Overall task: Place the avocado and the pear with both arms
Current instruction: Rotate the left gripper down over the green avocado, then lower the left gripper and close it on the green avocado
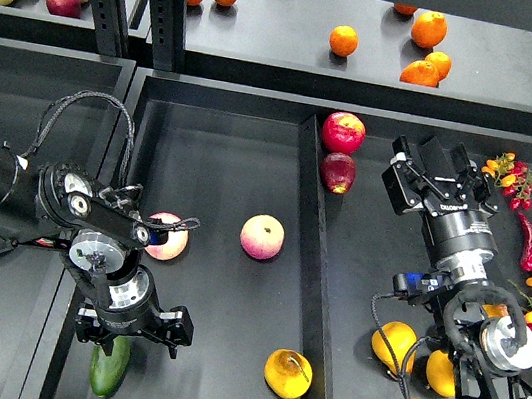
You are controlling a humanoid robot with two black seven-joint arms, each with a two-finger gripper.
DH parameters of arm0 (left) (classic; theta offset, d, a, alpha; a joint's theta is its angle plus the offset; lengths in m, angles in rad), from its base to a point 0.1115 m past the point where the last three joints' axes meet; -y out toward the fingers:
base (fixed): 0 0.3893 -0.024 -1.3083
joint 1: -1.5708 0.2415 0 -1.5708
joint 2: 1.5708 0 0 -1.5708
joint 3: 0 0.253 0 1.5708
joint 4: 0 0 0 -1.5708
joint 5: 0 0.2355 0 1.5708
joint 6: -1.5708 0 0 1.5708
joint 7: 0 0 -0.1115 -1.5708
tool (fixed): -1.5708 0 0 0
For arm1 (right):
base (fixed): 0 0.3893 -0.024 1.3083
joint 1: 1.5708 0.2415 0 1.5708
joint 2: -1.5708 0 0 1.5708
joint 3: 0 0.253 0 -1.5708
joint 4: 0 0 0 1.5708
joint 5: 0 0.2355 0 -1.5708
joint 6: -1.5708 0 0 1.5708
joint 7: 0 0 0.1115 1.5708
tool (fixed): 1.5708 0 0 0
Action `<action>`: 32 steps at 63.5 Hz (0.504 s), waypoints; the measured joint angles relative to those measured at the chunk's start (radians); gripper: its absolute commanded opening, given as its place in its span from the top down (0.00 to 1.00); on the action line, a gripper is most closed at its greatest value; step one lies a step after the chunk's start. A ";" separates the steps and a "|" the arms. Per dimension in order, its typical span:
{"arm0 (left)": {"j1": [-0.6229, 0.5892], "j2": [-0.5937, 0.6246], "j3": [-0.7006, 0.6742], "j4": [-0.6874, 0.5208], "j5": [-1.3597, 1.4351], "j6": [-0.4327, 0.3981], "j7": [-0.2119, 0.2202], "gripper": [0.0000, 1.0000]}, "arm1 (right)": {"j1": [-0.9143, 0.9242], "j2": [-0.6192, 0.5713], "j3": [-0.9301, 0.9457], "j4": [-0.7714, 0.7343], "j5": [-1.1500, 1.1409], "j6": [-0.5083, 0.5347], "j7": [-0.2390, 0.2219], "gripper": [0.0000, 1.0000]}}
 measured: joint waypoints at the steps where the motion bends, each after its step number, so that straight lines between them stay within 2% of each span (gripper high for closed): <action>1: 0.001 -0.001 0.003 0.001 0.000 0.000 0.000 0.00 | 0.000 0.000 0.000 0.000 0.000 0.000 0.000 0.00; 32: 0.076 -0.046 0.016 0.086 0.009 0.000 0.000 0.01 | 0.000 0.000 -0.005 0.000 0.000 0.004 0.000 0.00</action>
